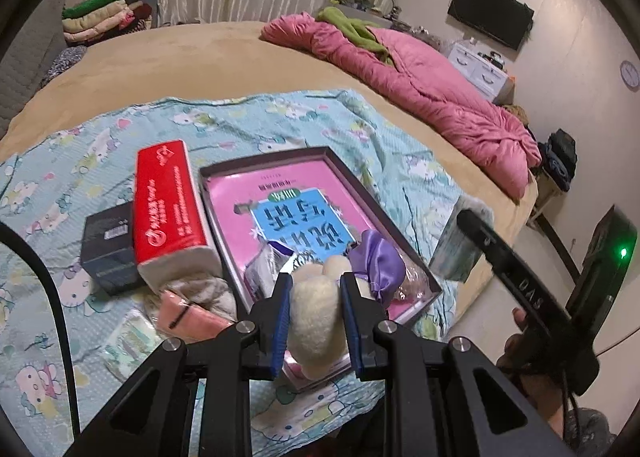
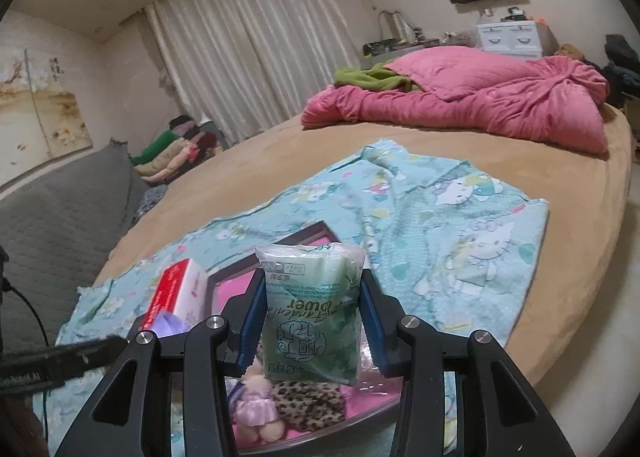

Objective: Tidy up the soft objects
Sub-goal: 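Lift and carry the plush with the left tool while the right tool carries the wipes packet over the tray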

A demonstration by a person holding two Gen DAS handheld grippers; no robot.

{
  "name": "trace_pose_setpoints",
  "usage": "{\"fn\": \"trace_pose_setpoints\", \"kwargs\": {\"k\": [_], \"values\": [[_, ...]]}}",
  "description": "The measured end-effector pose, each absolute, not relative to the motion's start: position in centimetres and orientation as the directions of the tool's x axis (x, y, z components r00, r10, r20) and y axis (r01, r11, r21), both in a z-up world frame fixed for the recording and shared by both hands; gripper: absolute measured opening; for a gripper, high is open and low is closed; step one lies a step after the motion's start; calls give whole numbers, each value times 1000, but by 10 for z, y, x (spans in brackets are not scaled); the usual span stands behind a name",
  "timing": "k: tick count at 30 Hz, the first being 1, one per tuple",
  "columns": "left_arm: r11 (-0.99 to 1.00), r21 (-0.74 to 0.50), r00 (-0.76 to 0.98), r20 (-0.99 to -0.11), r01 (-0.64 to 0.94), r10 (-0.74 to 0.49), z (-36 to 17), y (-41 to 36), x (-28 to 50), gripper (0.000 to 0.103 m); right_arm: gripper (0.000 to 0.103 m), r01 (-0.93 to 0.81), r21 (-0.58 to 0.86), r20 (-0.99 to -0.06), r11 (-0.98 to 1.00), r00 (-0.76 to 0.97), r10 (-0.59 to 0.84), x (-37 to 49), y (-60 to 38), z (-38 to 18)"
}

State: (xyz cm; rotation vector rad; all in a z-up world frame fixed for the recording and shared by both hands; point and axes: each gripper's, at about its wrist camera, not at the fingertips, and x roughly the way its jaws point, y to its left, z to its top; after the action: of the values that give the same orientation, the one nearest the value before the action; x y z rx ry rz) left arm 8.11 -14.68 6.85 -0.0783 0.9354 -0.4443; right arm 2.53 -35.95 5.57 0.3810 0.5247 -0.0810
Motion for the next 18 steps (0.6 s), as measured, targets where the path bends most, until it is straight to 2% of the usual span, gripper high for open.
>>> {"fn": "trace_pose_setpoints", "kwargs": {"k": [18], "values": [[906,-225,402,-839,359,-367,20,-173,83,25,45,180,320,-557,930,830,31,36,-366,37]]}}
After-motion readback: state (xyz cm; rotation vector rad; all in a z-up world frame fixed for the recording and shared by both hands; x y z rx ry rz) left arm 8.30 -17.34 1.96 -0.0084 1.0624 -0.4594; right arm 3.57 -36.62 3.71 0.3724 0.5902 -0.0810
